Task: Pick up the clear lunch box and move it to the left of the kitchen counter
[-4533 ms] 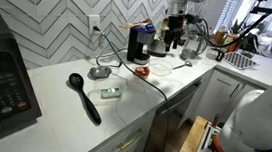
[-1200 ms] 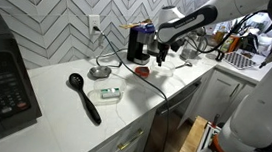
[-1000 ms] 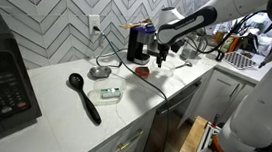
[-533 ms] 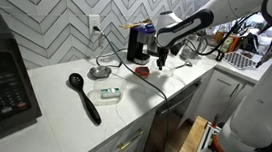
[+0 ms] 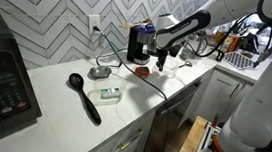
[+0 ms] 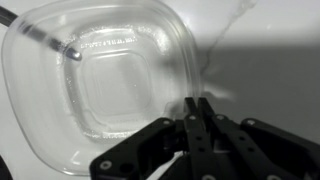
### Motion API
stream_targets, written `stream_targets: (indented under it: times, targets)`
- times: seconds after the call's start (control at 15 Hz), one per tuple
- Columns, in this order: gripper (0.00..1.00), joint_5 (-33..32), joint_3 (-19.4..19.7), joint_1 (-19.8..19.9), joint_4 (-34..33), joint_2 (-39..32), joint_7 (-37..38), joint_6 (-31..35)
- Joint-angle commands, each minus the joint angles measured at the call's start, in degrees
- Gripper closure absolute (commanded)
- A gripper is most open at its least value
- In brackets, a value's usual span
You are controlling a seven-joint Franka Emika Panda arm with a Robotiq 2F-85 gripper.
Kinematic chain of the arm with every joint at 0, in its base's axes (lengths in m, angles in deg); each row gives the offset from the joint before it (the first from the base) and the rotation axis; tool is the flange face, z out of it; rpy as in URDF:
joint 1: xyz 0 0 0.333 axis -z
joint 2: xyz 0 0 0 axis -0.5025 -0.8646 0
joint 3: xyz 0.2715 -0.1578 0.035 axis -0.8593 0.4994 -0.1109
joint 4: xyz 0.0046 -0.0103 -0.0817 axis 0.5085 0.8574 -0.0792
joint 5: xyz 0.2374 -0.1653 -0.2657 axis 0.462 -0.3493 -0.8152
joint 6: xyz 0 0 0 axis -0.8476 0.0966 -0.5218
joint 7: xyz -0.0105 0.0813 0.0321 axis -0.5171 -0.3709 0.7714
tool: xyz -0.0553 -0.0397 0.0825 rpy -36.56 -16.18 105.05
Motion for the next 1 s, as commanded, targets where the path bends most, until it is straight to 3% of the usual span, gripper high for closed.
stream_targets:
  times: [0.0, 0.4, 0.73, 0.93]
  targets:
    - [0.98, 1.63, -0.53, -0.61, 0.79, 3.6, 1.77, -2.18]
    - [0.98, 2.61, -3.07, -2.94, 2.41, 14.15, 4.43, -7.53]
    - [0.98, 8.54, -5.09, -9.41, 3.35, 20.63, -7.01, -16.96]
    - [0.98, 7.03, -6.2, -10.87, 2.65, 22.11, -5.78, -15.2]
